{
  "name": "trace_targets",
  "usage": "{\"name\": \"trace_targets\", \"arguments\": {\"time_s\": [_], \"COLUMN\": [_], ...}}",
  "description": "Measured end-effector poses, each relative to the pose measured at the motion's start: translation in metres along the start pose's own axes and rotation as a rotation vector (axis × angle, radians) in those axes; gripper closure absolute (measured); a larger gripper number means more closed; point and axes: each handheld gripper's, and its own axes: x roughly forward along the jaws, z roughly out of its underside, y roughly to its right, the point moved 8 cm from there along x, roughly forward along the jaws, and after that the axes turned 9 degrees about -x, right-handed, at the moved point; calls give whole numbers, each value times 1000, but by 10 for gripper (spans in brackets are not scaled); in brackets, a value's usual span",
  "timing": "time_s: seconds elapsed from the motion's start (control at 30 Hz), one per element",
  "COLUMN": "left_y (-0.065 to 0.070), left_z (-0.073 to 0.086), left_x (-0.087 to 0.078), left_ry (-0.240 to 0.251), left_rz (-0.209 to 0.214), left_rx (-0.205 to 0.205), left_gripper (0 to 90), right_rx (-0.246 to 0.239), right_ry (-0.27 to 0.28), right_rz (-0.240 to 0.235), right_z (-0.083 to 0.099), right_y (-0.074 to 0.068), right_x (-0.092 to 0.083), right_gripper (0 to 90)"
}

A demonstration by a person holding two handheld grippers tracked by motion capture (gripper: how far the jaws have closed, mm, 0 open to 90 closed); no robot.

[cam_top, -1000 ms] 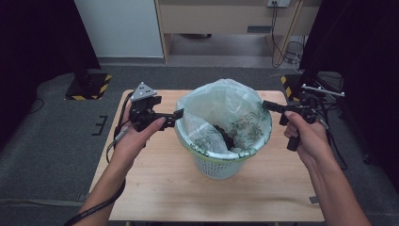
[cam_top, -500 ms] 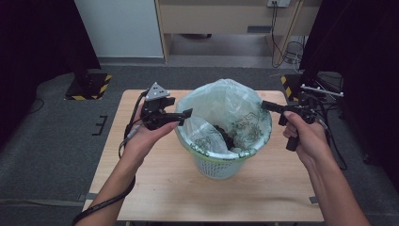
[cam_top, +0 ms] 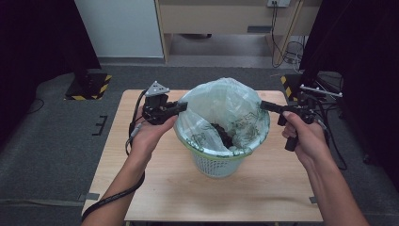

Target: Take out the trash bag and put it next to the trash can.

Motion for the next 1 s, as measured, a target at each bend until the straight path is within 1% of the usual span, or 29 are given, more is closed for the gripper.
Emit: {"name": "trace_targets", "arguments": {"time_s": [0.03,0.1,0.2,0.27,0.33,0.47,0.5,0.57,0.6,0.63,0.7,0.77,0.83,0.87,0.9,1.0], "left_y": [1,4,9,12,17,24,25,29,30,30,29,28,29,30,30,31], "left_z": [0,-2,-5,-8,-12,-18,-20,-23,-24,-24,-23,-22,-21,-21,-21,-21], "left_x": [-1,-2,-5,-7,-9,-11,-12,-12,-12,-12,-12,-11,-12,-12,-12,-12], "left_ry": [3,8,15,29,43,56,60,70,72,70,65,59,58,58,56,56], "left_rz": [9,27,45,55,78,105,114,139,138,129,130,130,131,129,127,124], "left_rx": [2,0,-3,-6,-18,-28,-34,-52,-52,-46,-52,-52,-49,-45,-39,-35], "left_gripper": [855,890,895,895,895,896,896,896,896,896,896,896,896,896,896,896], "right_rx": [1,2,3,0,-4,-13,-13,-28,-34,-42,-65,-72,-78,-89,-86,-118], "right_ry": [2,4,15,25,27,37,43,49,48,45,34,29,28,25,28,28], "right_rz": [-3,-7,-8,-11,-10,-12,-18,-19,-18,-11,5,26,32,53,65,109], "right_z": [0,-1,-3,-6,-8,-13,-15,-19,-20,-20,-19,-17,-16,-15,-16,-16], "right_y": [0,-1,-3,-6,-8,-14,-16,-22,-23,-23,-21,-18,-16,-13,-11,-5], "right_x": [0,0,-2,-3,-3,-4,-4,-3,-3,-2,-2,-3,-3,-4,-4,-5], "right_gripper": [900,900,900,900,900,900,900,900,900,900,900,900,900,900,867,789]}}
